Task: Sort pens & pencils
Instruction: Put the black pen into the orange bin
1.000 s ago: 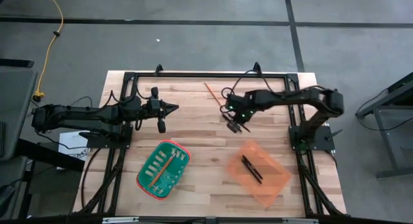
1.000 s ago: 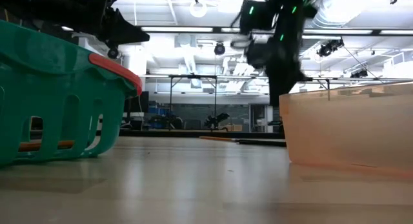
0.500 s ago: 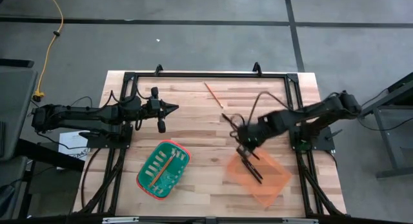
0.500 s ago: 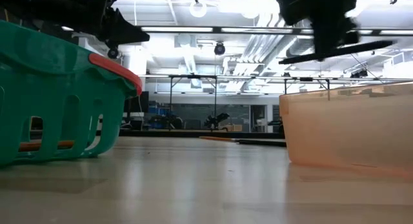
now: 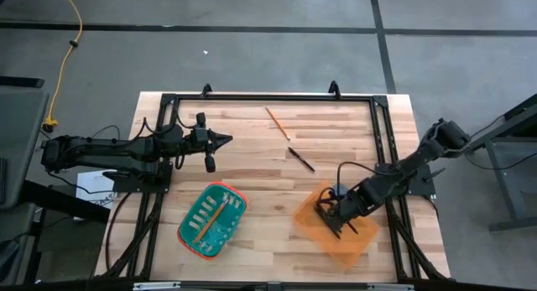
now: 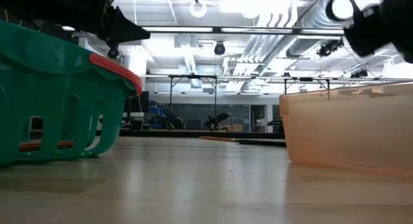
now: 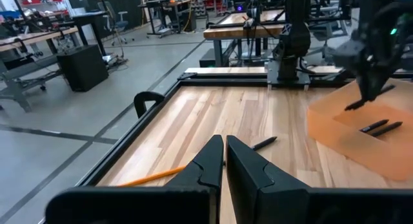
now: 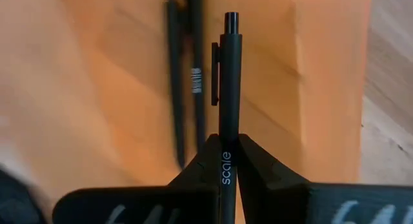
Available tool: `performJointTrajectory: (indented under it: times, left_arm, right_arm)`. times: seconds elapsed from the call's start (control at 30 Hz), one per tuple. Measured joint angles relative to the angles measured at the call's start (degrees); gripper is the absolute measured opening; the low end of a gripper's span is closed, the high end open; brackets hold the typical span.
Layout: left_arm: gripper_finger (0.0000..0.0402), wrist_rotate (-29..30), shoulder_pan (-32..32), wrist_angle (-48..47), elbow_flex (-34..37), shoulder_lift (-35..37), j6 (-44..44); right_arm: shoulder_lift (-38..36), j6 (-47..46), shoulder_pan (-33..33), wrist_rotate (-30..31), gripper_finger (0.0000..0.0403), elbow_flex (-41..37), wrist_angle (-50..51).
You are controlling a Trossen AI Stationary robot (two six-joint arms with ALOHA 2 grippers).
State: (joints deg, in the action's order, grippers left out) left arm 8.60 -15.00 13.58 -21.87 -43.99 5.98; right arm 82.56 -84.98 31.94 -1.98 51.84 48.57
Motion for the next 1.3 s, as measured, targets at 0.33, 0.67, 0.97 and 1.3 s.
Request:
performJointTrajectory:
  times: [0.33,0.67,0.97,1.3]
  left_arm:
    - [0.0010,0.00,0.00,0.00,0.00,0.00,-0.27]
    - [0.0010,-0.01,0.00,-0.54,0.00,0.00,-0.51]
    - [0.0010,-0.02,0.00,-0.90,0.00,0.00,-1.34]
    - [0.0010,-0.02,0.00,-0.41,0.00,0.00,-1.35]
  right_arm:
    - [0.01,-2.17,0.26,2.23,0.0005,-8.51,-9.09]
    - [0.01,-0.11,0.24,2.51,0.0038,-9.62,-10.04]
    - [0.01,2.90,-1.59,2.62,0.0066,-6.19,-6.51]
    - [0.01,16.24,-9.77,7.78,0.0067,5.47,2.32]
